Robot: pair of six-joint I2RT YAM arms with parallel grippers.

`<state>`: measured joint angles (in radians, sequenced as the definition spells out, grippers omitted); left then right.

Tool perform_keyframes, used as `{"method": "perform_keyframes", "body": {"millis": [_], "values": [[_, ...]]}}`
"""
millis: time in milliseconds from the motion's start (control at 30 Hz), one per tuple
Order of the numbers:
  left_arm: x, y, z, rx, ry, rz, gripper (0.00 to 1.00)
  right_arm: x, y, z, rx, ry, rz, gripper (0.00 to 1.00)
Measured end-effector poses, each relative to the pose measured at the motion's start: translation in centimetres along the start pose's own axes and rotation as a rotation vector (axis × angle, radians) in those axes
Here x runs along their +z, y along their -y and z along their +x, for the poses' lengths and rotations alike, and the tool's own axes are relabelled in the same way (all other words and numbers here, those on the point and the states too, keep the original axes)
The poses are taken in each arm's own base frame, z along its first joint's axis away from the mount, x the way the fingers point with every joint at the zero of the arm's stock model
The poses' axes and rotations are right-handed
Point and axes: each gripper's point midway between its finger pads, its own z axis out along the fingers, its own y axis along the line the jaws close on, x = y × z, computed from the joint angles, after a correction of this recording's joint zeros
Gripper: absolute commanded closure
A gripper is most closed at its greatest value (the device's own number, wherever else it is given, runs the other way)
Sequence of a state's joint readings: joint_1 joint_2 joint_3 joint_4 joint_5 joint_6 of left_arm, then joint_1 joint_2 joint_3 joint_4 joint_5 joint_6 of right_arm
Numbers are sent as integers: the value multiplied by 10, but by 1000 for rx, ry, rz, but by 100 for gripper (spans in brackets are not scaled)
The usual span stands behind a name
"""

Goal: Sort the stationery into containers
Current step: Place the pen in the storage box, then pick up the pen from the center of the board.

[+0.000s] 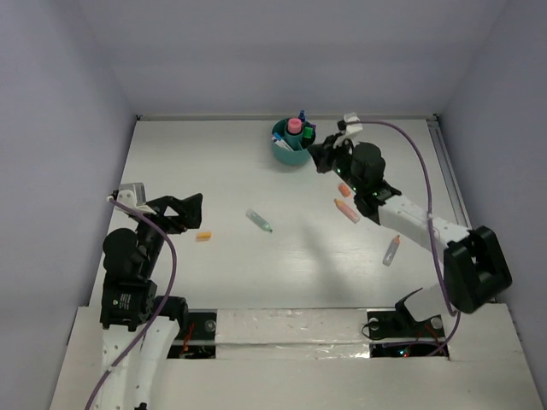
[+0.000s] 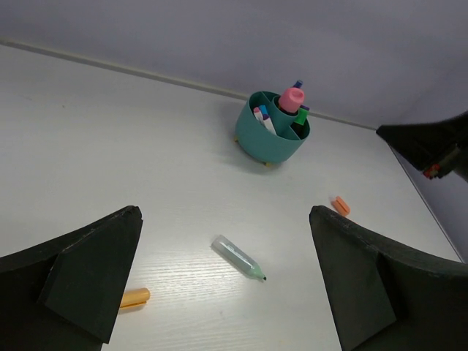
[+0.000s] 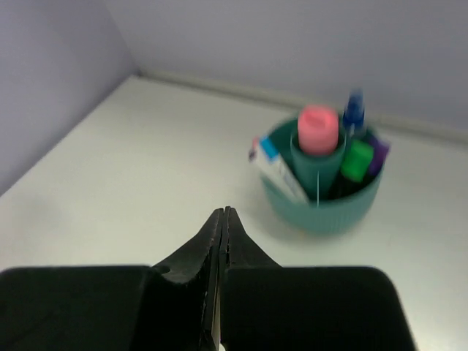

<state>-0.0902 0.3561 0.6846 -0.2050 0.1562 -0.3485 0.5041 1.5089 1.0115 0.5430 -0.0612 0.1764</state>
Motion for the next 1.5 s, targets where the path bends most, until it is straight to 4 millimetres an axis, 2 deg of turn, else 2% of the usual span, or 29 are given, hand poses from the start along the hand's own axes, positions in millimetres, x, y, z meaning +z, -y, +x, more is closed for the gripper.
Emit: {"method": "perform_keyframes", "body": {"millis": [100,200,300,400,433,533,633,900,1000,1100,1167,1300,1400,1500], "values": [[1,3,3,-1,-14,17,1,-36,2,33,82,-127,34,100],[5,5,9,-3,-44,29,1,-60,6,64,138,-258,80,99],[11,5,16,-7,-82,35,1,-81,6,83,169,-372,108,91],[13,5,20,-8,-98,41,1,-102,3,93,186,-443,111,69],[13,7,21,-8,-101,46,1,-110,2,97,191,-469,111,53],[12,9,22,-8,-106,58,1,-130,7,107,194,-523,150,28],[13,10,23,-9,-113,63,1,-145,21,119,172,-573,233,26],[16,8,27,-12,-131,61,1,-161,54,168,120,-749,399,29],[16,9,29,-13,-140,66,1,-162,63,173,104,-783,428,29],[16,12,31,-13,-148,80,1,-157,64,167,92,-774,425,35],[16,13,31,-14,-150,85,1,-152,60,163,91,-773,393,35],[17,13,33,-15,-159,88,1,-140,30,169,103,-805,229,35],[18,13,35,-16,-165,88,1,-134,-6,184,74,-860,101,35],[18,13,35,-16,-169,87,1,-123,-52,197,34,-906,-35,34]]}}
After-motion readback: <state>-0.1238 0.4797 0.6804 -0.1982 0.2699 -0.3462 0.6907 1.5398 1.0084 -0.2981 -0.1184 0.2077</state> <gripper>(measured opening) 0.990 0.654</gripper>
